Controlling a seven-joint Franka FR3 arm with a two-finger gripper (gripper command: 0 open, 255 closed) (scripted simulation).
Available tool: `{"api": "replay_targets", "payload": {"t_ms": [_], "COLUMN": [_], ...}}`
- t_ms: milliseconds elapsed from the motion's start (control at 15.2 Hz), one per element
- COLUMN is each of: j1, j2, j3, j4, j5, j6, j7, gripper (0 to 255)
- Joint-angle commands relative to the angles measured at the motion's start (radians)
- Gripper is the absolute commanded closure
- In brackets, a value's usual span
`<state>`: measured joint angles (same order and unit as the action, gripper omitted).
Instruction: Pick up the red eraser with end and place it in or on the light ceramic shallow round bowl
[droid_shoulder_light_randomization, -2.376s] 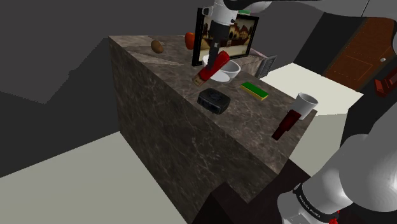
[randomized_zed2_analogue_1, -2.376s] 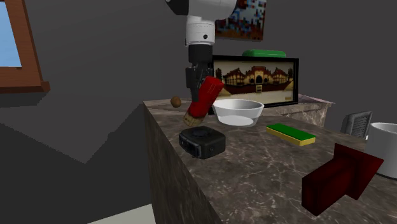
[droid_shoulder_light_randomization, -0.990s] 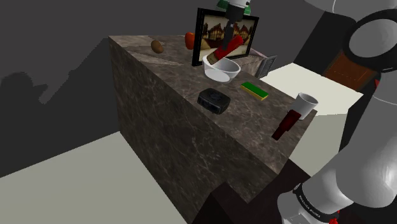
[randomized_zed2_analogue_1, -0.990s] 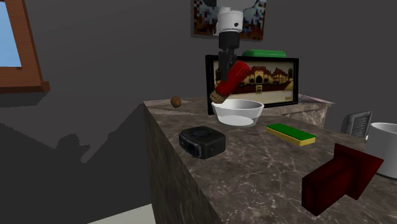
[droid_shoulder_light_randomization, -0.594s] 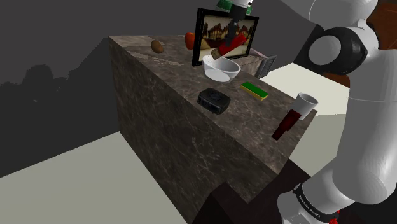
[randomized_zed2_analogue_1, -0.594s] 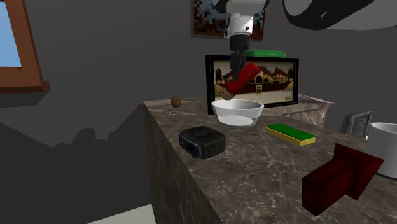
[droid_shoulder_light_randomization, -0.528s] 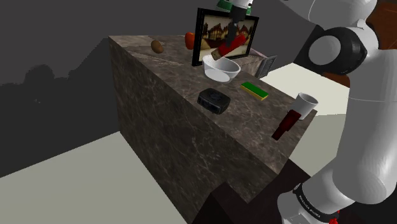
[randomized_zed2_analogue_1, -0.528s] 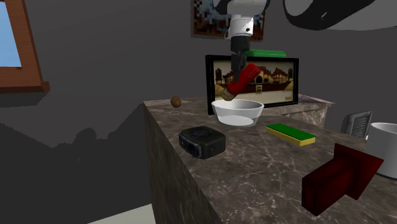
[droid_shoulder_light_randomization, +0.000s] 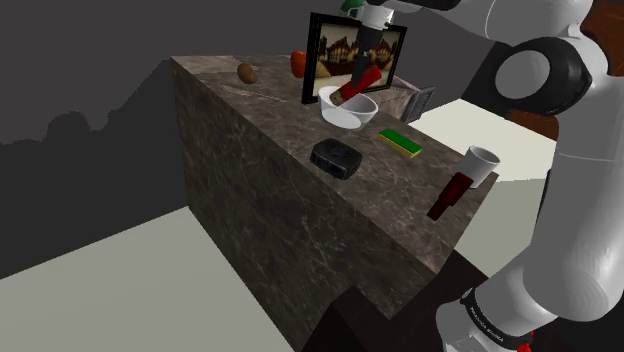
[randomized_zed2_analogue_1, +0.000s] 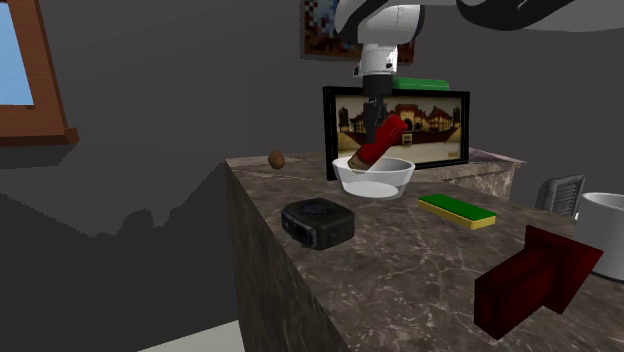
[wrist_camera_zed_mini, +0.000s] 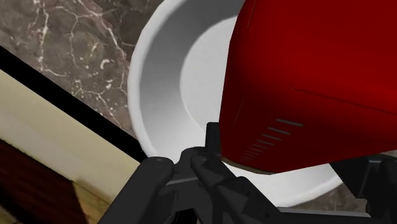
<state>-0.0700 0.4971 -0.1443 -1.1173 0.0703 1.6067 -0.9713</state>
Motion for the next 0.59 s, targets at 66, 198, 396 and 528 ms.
{"api": "replay_targets", "payload": {"t_ms": [66,198,396,528], "j1": [0.003,0.005,0.005,0.005], "j2": [-0.014,-0.019,-0.021,-0.021], "j3": [0.0,0.0,0.0,0.0], "j4": [-0.062,-0.097,-0.113,-0.113], "j5": [-0.001,-0.002,-0.002,-0.002], "j6": [0.05,0.08,0.094,0.093], "j7": [-0.002,-0.002,-0.002,-0.002], "gripper": [255,255,255,255]}}
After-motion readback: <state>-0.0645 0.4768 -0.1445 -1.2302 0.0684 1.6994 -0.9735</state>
